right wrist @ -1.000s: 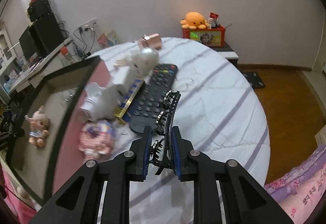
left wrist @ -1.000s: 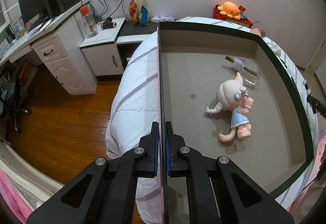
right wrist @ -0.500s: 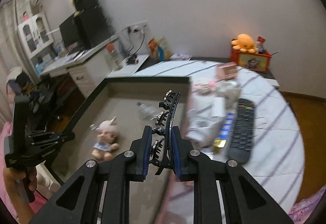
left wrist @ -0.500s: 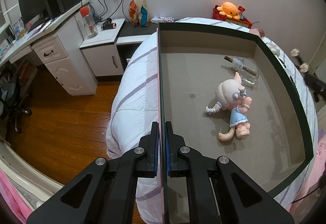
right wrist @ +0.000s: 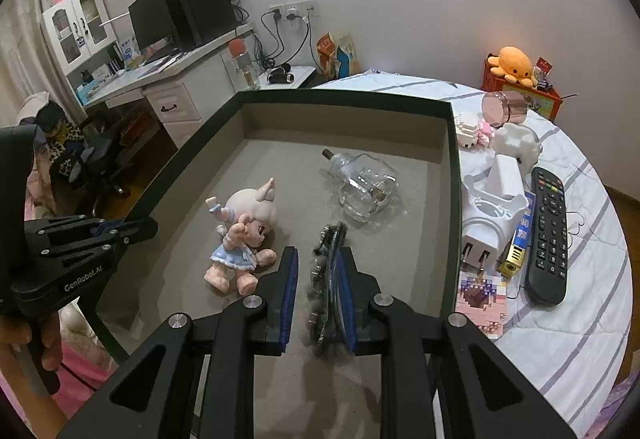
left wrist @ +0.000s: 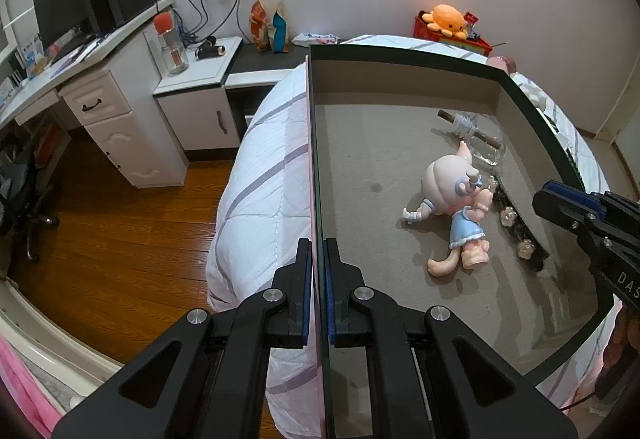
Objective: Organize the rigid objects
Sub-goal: 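Carry the hair clip into the tray with the right gripper and release, then grasp the black TV remote with the right gripper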
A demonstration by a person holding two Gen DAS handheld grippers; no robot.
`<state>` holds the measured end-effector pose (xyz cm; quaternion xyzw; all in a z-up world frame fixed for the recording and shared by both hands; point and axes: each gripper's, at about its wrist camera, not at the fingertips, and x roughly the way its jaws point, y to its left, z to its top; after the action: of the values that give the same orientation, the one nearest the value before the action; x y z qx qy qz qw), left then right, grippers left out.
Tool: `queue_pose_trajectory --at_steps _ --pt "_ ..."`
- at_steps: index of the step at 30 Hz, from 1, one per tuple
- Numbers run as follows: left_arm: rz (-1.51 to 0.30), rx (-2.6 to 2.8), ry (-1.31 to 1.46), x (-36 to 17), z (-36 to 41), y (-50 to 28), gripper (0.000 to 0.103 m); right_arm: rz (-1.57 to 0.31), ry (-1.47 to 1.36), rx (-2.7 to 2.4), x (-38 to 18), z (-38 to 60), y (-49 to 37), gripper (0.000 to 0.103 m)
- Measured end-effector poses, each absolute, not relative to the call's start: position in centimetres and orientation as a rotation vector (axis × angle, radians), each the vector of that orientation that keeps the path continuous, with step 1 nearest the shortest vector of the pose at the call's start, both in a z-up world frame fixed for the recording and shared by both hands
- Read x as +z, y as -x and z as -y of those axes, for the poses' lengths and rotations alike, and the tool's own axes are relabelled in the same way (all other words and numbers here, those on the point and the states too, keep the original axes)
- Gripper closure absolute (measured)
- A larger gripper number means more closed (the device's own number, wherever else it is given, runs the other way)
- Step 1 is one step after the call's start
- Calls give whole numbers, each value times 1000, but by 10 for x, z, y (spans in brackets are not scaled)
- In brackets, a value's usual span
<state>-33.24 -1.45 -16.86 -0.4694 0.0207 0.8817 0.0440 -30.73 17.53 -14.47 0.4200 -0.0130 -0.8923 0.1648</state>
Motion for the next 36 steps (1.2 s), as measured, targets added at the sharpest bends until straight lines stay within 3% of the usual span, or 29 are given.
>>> queue_pose_trajectory --at_steps 6,7,9,18,31,36 --pt "-62 2695 1434 -169 15 332 98 94 -1126 -2643 -122 -209 296 80" --pt "-62 2694 1434 -169 15 332 98 110 -1110 -2679 -117 -221 293 77" --pt "-62 2694 1435 -168 15 332 98 140 -1088 -2764 -107 -245 285 59" --pt "-60 2704 1441 -168 13 332 98 225 -1208 -2934 -120 -321 275 57" --pt "-78 2715 1457 -169 10 333 98 181 -1425 -2881 -177 -315 324 56" --pt "-89 2716 1459 -169 10 333 98 165 -1470 -2881 -187 -314 338 45"
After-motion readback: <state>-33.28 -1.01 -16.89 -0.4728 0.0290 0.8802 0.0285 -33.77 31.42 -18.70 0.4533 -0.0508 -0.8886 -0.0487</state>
